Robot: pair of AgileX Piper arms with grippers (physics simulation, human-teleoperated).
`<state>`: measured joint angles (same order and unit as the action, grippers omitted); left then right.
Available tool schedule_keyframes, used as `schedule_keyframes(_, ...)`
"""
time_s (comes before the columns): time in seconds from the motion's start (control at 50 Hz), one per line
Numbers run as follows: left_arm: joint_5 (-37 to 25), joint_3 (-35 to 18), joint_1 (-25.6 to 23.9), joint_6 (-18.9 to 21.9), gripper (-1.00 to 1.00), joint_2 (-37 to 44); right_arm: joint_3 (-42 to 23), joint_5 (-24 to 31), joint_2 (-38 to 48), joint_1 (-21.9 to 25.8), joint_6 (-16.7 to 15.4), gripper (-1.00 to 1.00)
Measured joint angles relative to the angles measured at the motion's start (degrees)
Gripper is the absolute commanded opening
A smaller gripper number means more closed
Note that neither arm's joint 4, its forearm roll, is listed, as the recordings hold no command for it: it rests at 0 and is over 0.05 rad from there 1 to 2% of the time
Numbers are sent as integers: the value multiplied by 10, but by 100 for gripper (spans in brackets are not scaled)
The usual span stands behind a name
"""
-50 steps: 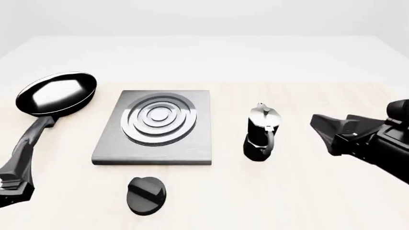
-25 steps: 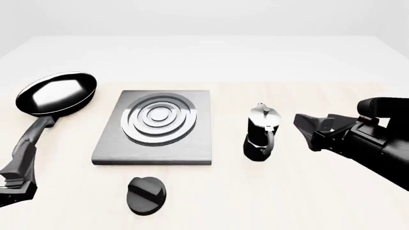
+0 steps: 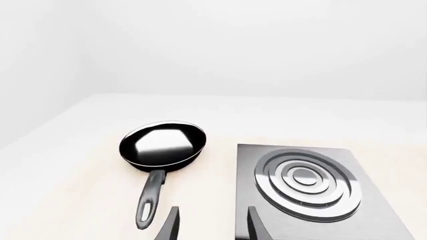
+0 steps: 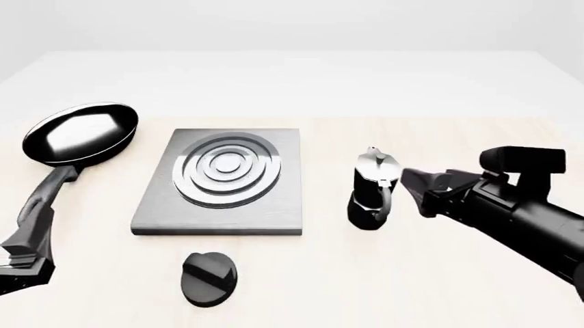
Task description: Turn on the stove and put the moka pot on it.
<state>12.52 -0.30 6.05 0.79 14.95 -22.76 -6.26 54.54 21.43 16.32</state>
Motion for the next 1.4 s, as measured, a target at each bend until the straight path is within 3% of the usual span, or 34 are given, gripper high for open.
schedule_keyframes(0.44,9,1,0,-2,100,12,25,-86,74,12,23,100)
schedule_keyframes(1.4,38,2,-5,-2,100,48,48,-219,202,42,58,100)
